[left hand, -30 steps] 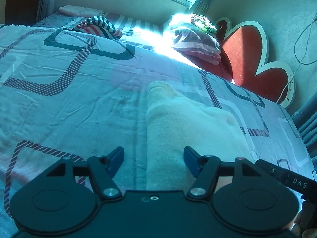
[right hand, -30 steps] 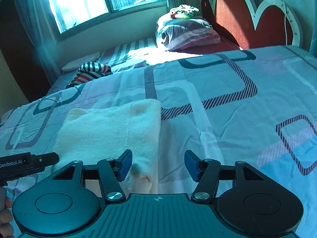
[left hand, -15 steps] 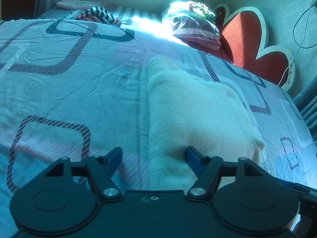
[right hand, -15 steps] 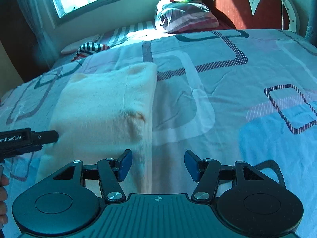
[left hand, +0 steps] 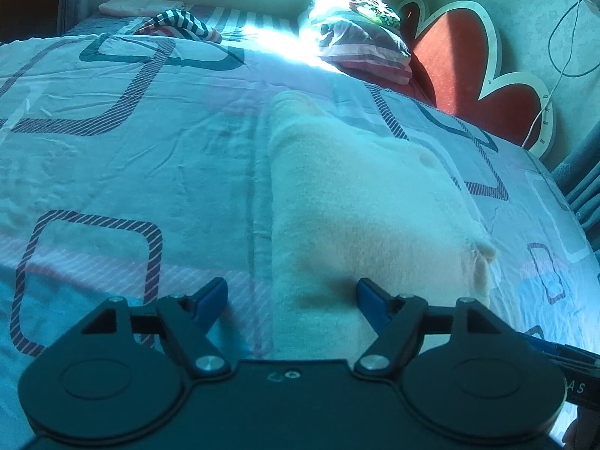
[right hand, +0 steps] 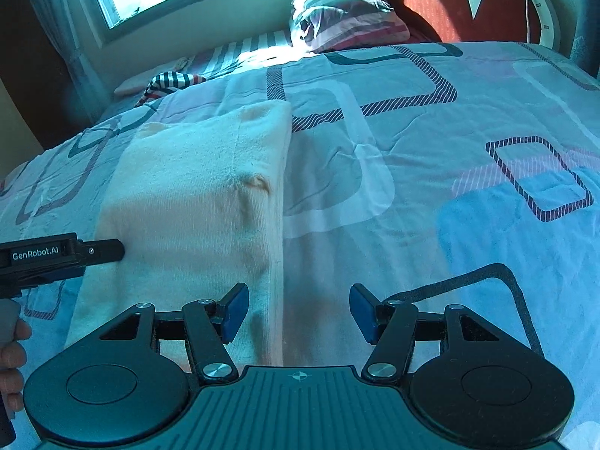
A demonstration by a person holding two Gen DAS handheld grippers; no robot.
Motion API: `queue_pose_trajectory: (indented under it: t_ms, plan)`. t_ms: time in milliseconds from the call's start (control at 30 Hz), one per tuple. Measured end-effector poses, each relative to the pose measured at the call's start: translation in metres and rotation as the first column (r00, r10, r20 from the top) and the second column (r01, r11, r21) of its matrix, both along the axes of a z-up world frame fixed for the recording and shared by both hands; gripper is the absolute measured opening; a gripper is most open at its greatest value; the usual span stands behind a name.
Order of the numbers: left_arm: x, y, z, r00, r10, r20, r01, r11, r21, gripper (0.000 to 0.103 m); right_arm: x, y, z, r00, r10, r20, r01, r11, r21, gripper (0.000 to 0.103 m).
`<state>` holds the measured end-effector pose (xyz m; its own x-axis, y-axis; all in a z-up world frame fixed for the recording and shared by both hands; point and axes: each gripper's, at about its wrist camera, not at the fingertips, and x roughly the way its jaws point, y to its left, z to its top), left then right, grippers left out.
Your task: Fold small clothes
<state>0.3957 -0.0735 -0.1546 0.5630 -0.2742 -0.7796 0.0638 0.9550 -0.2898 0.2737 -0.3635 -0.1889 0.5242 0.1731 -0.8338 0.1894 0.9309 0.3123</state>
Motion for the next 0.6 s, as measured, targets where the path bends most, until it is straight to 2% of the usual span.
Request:
queue_pose_trajectory:
  t_ms: [267, 367, 467, 600]
  plan:
    - [0.013, 0.009, 0.007, 0.999, -0.018, 0.028, 0.021, 0.996, -0.092, 0.082, 0.028, 0.003, 0.012, 0.999, -0.048, 0.016, 0.048, 0.999, 0.012, 0.06]
    - [0.025, 0.014, 0.003, 1.0, -0.023, 0.016, 0.025, 0.992, -0.12, 0.083, 0.041, 0.009, 0.014, 0.998, -0.054, 0.029, 0.054, 0.999, -0.002, 0.074]
    - [0.035, 0.015, -0.002, 0.999, -0.042, 0.005, 0.043, 0.99, -0.138, 0.083, 0.05, 0.014, 0.012, 0.997, -0.062, 0.041, 0.062, 0.998, -0.012, 0.075]
    - [0.043, 0.014, -0.009, 0.998, -0.06, -0.002, 0.059, 0.984, -0.168, 0.083, 0.064, 0.007, 0.003, 0.995, -0.095, 0.027, 0.094, 0.995, 0.023, 0.075]
